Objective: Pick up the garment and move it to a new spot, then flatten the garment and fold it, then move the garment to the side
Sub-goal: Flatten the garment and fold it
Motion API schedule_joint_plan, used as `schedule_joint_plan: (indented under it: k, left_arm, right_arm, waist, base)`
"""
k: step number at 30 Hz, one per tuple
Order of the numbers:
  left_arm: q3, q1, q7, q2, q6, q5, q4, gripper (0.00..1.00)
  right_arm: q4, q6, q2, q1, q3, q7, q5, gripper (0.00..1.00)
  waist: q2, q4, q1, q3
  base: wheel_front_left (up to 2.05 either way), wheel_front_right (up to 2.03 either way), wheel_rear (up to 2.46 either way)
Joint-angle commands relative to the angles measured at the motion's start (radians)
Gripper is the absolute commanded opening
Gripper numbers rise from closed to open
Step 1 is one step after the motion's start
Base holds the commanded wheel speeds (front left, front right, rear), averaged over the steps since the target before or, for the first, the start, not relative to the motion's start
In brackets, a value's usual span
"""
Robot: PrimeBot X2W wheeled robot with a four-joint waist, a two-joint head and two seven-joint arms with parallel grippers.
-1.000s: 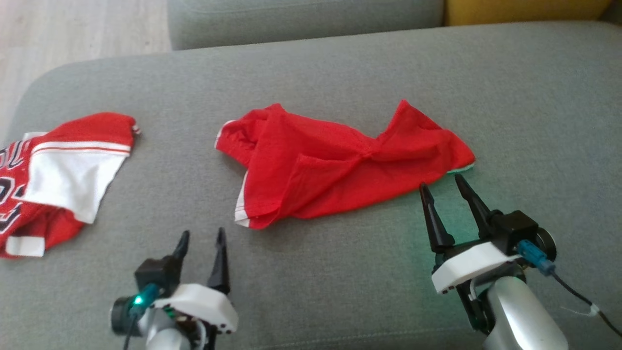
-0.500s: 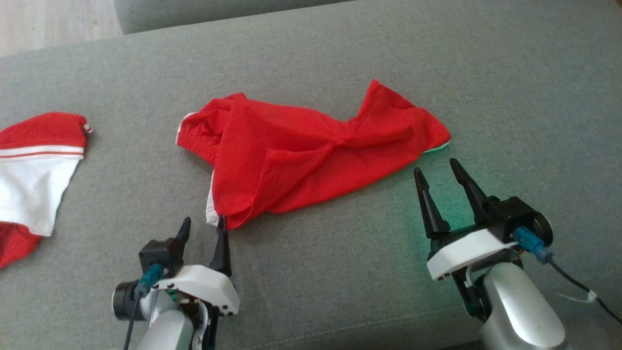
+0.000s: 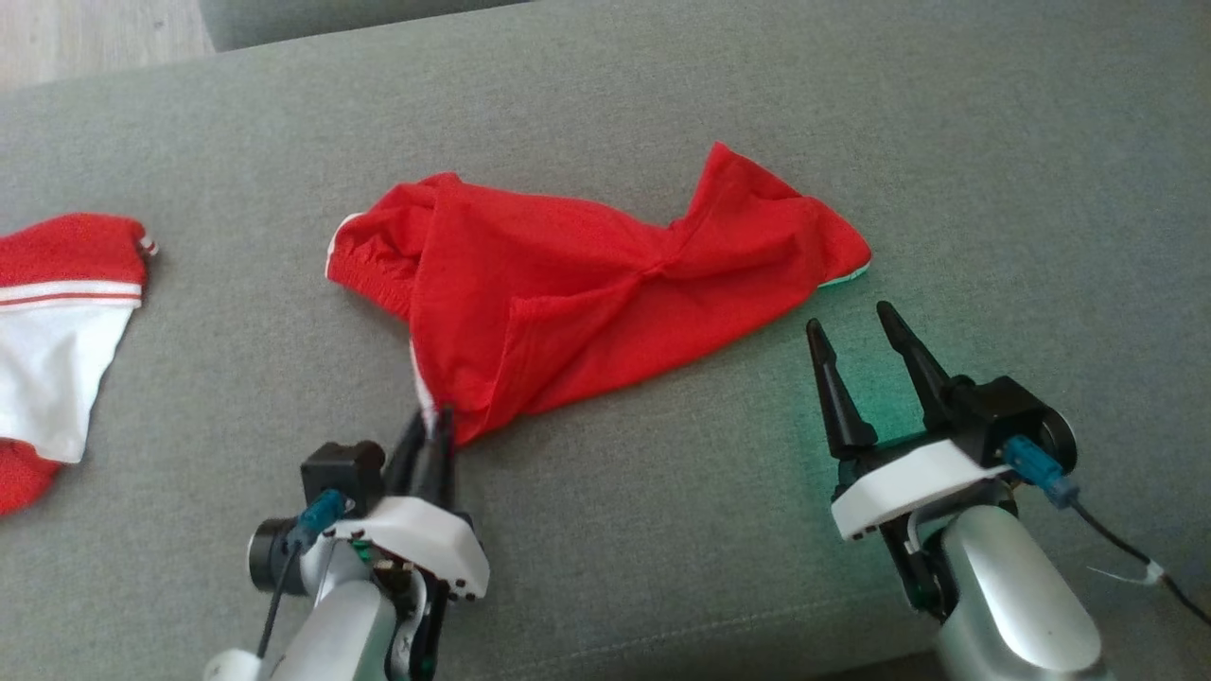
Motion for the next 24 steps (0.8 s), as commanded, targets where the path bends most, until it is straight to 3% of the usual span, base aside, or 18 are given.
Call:
schedule_joint_plan:
  k: [1, 7, 13, 18, 24]
  left_arm:
    - [0.023, -0.032, -0.006, 0.003, 0.0, -0.005, -0.021, 0.0]
    - [0.015, -0.053, -0.006, 0.003, -0.002, -0.004, -0.043, 0.0]
    - [-0.033, -0.132, -0.006, 0.003, -0.045, 0.05, -0.113, 0.0]
    - [-0.149, -0.254, -0.006, 0.003, -0.075, 0.051, -0.197, 0.0]
    - [-0.313, -0.369, -0.006, 0.003, -0.058, -0.011, -0.2, 0.0]
  right_arm:
    - [-0.03, 0.007, 0.005, -0.035, 0.016, -0.009, 0.005, 1.0]
    - [-0.03, 0.007, 0.005, -0.035, 0.021, -0.009, 0.017, 1.0]
    - [-0.026, 0.007, 0.005, -0.038, 0.035, -0.009, 0.032, 1.0]
    - [-0.028, 0.007, 0.005, -0.038, 0.05, -0.009, 0.047, 1.0]
    - [-0.038, 0.007, 0.005, -0.046, 0.076, -0.009, 0.066, 1.0]
  waist:
    - [0.0, 0.0, 0.0, -0.002]
    - [0.0, -0.01, 0.0, -0.013]
    - [0.0, -0.045, 0.0, -0.03]
    - [0.0, -0.099, 0.0, -0.045]
    - [0.0, -0.191, 0.0, -0.042]
  base:
    - [0.0, 0.0, 0.0]
    - [0.0, 0.0, 0.0]
    - [0.0, 0.0, 0.0]
    - [0.0, 0.0, 0.0]
    - [0.0, 0.0, 0.0]
